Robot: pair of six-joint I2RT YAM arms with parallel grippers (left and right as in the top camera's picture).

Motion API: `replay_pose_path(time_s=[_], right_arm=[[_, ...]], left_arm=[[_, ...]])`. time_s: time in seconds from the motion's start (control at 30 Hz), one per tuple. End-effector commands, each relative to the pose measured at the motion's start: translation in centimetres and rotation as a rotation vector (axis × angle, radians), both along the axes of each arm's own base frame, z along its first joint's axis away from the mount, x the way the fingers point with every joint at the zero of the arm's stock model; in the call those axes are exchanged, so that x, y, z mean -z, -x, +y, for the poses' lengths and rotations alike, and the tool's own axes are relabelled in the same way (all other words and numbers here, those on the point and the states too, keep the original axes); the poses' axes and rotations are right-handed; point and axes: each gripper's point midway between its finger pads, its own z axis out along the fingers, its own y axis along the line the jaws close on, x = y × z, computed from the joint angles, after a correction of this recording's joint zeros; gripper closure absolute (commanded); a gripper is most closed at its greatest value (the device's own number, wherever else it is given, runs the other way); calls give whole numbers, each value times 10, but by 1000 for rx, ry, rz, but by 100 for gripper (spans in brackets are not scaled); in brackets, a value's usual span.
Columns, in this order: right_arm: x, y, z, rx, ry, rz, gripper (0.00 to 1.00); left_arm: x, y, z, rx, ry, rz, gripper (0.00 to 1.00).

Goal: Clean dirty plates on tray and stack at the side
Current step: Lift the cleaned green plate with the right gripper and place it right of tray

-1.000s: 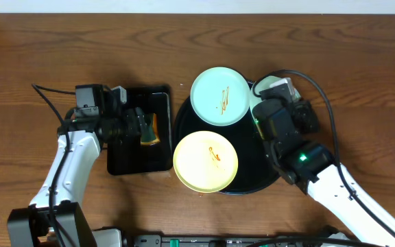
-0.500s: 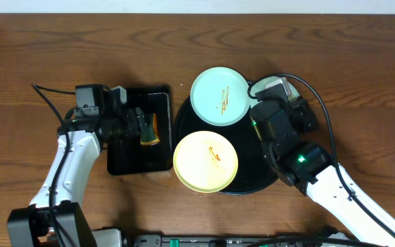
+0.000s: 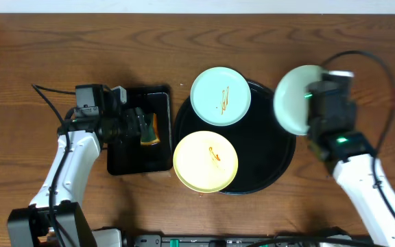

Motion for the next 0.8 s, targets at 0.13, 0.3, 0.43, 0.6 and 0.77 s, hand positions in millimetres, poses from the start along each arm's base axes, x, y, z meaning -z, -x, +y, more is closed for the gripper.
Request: replay_pose_path(time_s=[0.13, 0.3, 0.43, 0.6, 0.77], right_arm=[[23, 6, -82, 279, -351, -65, 99], [66, 14, -125, 392, -467, 4, 99], [94, 18, -148, 451, -532, 31, 99], [116, 21, -167, 497, -583, 39, 99], [118, 23, -174, 515, -586, 30, 86]], left_arm=[[2, 1, 2, -9, -8, 8, 25], [2, 1, 2, -9, -8, 8, 25], [2, 1, 2, -9, -8, 8, 25], [2, 1, 2, -9, -8, 8, 25], [2, 1, 2, -9, -8, 8, 25]])
